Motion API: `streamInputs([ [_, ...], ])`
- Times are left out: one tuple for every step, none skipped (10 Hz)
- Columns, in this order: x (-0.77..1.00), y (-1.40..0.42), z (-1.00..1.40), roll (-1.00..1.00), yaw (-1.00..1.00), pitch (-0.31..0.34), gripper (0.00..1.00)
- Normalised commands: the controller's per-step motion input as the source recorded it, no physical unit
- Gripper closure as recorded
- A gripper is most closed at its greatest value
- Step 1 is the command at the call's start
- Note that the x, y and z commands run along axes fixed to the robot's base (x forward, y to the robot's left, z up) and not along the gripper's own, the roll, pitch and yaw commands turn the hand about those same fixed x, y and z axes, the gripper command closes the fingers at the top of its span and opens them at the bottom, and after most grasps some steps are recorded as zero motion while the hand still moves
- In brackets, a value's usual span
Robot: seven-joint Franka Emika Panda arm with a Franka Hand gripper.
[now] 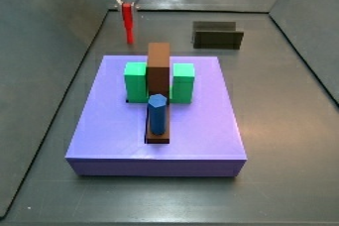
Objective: Pick up the red object. Move up. Move to above the board. Insert the red object.
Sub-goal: Pick up the red object.
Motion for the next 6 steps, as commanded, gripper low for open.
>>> streamInputs([
  [0.00, 0.00, 0.00, 0.00, 0.00, 0.000, 1.00],
  [0.00, 0.00, 0.00, 0.00, 0.00, 0.000, 1.00],
  [0.00, 0.00, 0.00, 0.00, 0.00, 0.000, 1.00],
  [0.00, 0.00, 0.00, 0.00, 0.00, 0.000, 1.00],
  [0.00, 0.00, 0.00, 0.00, 0.00, 0.000, 1.00],
  [0.00, 0.00, 0.00, 0.00, 0.00, 0.000, 1.00],
])
